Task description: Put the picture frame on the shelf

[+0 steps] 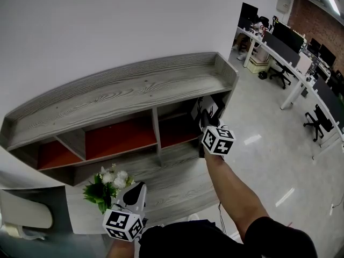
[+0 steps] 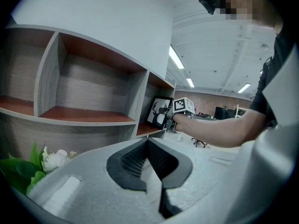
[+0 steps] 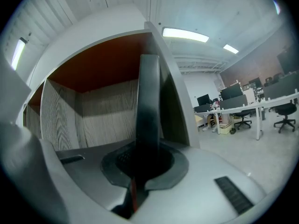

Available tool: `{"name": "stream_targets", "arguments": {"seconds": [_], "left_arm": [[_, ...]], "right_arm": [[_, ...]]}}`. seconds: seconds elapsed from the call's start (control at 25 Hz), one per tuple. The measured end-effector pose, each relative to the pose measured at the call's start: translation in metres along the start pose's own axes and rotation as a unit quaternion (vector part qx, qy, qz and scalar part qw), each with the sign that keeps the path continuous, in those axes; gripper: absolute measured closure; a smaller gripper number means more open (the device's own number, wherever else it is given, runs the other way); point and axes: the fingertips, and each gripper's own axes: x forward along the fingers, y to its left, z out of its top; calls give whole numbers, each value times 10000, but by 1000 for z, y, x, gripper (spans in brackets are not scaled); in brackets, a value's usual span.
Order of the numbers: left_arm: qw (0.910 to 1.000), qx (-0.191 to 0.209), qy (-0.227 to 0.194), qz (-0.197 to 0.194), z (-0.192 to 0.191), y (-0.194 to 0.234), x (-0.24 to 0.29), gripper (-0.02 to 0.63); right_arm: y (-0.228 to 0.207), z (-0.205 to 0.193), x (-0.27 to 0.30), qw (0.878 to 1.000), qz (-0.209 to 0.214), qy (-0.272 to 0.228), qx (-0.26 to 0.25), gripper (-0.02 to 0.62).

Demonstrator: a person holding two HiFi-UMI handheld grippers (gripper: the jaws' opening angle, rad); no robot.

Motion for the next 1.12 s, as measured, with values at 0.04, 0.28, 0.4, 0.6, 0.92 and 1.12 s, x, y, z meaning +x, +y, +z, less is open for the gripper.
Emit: {"name": "stream_targets", "arguments": {"seconds": [0.04, 0.28, 0.4, 0.6, 0.92, 1.12], "left_arm": [[10000, -3, 3, -5, 0, 0, 0, 597], [10000, -9, 30, -74, -4, -5, 1, 597], [10000, -23, 35, -76, -4, -4, 0, 597], [9999, -40, 31, -91, -6, -4, 1, 597], [9998, -37, 3, -209, -5, -13, 4, 597], [9997, -33, -14, -237, -5, -19, 4, 597]], "right_arm": [[0, -1, 0, 10000, -7, 10, -48, 571], [5, -7, -4, 9996, -24, 80, -286, 461], [5, -9, -11, 9994, -17, 66, -353, 426], [0, -12, -22, 9992, -34, 71, -390, 423], [0, -13, -39, 9996, 58, 68, -279, 423], [-3, -18, -50, 9996, 42, 101, -267, 425]]}}
